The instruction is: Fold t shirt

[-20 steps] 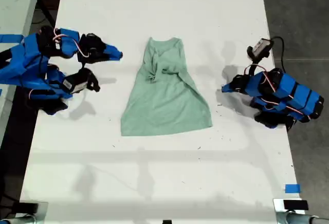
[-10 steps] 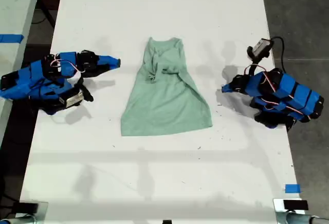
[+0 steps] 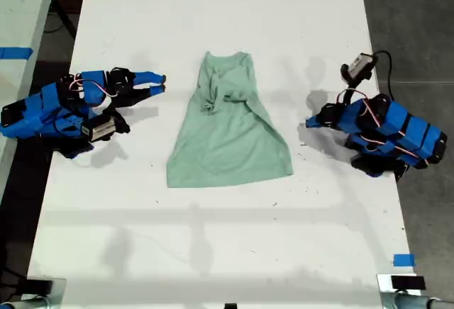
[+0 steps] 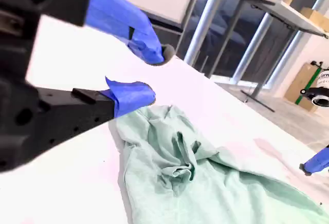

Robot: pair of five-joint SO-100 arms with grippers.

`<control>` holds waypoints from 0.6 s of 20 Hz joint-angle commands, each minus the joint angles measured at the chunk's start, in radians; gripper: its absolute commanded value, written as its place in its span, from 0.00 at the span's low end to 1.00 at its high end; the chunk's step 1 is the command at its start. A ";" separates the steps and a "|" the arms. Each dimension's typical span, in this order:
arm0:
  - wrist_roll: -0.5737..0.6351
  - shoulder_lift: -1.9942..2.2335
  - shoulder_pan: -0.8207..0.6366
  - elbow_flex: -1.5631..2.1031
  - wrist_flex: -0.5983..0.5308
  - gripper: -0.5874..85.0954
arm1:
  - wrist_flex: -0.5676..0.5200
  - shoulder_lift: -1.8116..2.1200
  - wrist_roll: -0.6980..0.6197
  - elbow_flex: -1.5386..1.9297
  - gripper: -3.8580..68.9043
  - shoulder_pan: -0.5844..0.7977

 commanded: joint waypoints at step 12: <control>0.003 0.006 0.018 0.008 -0.028 0.01 | -0.003 0.011 0.006 0.021 0.08 -0.017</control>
